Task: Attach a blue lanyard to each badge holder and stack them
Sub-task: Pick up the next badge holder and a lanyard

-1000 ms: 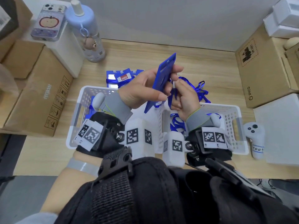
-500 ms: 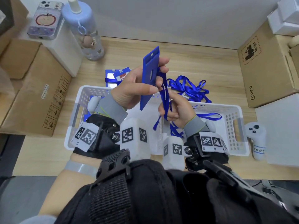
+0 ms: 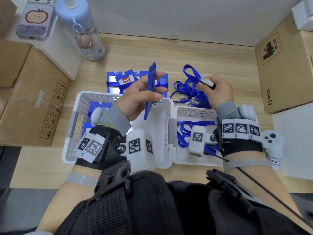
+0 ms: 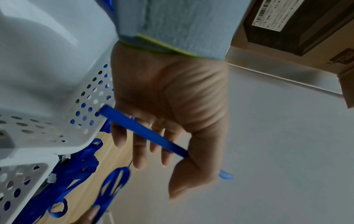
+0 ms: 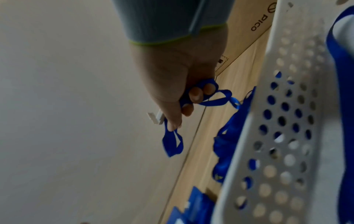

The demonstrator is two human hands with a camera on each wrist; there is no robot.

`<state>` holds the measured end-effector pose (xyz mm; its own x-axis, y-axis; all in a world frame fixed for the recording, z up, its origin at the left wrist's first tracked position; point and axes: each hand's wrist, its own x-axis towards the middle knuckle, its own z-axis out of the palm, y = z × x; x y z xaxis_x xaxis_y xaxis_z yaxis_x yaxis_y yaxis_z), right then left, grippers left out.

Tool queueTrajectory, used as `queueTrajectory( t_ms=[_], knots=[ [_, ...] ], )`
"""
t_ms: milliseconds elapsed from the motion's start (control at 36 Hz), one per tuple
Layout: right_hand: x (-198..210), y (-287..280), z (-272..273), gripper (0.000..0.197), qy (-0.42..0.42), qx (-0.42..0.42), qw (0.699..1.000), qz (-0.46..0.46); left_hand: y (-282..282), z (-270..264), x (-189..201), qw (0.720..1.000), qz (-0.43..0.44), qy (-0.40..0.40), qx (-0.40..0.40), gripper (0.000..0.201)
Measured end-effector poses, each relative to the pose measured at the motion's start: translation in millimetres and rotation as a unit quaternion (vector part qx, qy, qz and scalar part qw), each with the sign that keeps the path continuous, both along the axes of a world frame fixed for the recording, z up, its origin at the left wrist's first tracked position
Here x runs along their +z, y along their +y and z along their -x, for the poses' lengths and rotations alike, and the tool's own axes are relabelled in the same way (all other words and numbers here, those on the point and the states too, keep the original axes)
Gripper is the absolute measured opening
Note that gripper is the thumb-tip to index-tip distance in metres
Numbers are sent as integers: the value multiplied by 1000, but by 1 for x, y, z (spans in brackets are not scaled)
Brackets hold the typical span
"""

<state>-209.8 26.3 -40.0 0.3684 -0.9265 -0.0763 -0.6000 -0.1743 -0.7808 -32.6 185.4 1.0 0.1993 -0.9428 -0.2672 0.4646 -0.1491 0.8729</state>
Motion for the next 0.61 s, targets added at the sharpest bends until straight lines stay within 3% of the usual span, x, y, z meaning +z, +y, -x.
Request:
queueTrajectory(
  t_ms=[139, 278, 333, 444, 528, 611],
  knots=[
    [-19, -11, 7, 19, 146, 26, 989, 10, -3, -3, -5, 1000, -12, -8, 0, 52],
    [-32, -12, 11, 15, 191, 21, 981, -3, -3, -4, -9, 1000, -20, -8, 5, 63],
    [-33, -10, 10, 8, 174, 15, 984, -16, -4, -4, -9, 1000, -23, -5, 8, 63],
    [-23, -5, 10, 30, 103, 6, 994, -17, -4, -2, -10, 1000, -26, -4, 9, 64],
    [-7, 2, 13, 28, 35, 14, 999, -3, -2, 2, -9, 1000, -28, -7, 10, 60],
    [10, 9, 18, 26, -34, 33, 998, -48, 1, 4, -7, 1000, -25, -10, 8, 56]
  ],
)
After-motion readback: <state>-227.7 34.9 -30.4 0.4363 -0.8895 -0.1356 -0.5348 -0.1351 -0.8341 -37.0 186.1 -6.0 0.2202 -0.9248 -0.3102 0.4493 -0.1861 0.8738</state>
